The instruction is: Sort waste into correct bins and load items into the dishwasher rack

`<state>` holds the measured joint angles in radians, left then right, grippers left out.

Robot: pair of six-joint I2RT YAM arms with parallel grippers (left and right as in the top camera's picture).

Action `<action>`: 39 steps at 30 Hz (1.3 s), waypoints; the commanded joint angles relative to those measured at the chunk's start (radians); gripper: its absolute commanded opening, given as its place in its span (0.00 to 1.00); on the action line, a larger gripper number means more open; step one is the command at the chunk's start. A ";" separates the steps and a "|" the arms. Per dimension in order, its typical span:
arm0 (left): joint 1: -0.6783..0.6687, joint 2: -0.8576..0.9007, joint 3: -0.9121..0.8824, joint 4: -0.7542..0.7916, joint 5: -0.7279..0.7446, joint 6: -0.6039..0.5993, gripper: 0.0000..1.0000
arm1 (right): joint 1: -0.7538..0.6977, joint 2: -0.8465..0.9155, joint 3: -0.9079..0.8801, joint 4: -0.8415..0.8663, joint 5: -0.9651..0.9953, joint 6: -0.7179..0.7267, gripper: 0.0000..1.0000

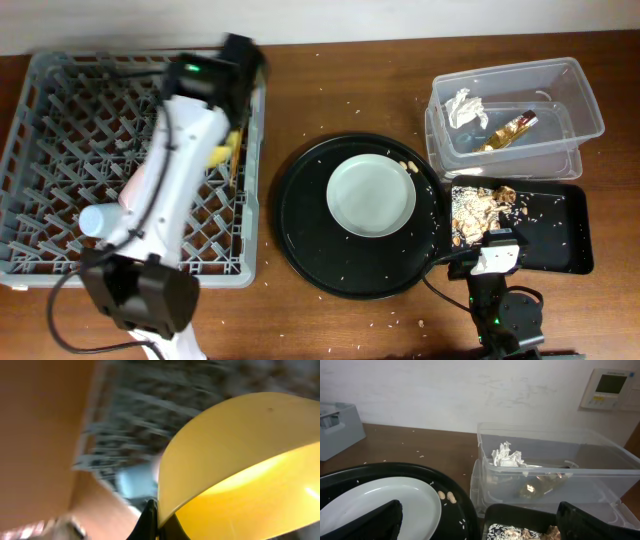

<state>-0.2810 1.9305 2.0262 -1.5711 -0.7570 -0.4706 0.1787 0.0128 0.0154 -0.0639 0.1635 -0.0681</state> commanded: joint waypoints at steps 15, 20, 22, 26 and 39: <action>0.141 0.248 -0.045 0.187 -0.146 -0.135 0.00 | -0.002 -0.005 -0.010 0.000 -0.002 -0.003 0.98; 0.086 0.299 -0.047 0.167 -0.136 -0.135 0.00 | -0.002 -0.005 -0.010 0.000 -0.002 -0.003 0.98; 0.068 0.299 -0.046 0.154 -0.128 -0.135 0.00 | -0.002 -0.005 -0.010 0.000 -0.002 -0.003 0.98; 0.043 0.299 -0.046 0.080 -0.129 -0.137 0.00 | -0.002 -0.005 -0.010 0.000 -0.002 -0.003 0.98; -0.106 0.209 0.118 -0.068 0.639 0.105 0.74 | -0.002 -0.005 -0.010 0.000 -0.002 -0.003 0.99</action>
<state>-0.3321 2.2028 2.0888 -1.6794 -0.4137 -0.5182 0.1787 0.0128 0.0154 -0.0631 0.1635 -0.0681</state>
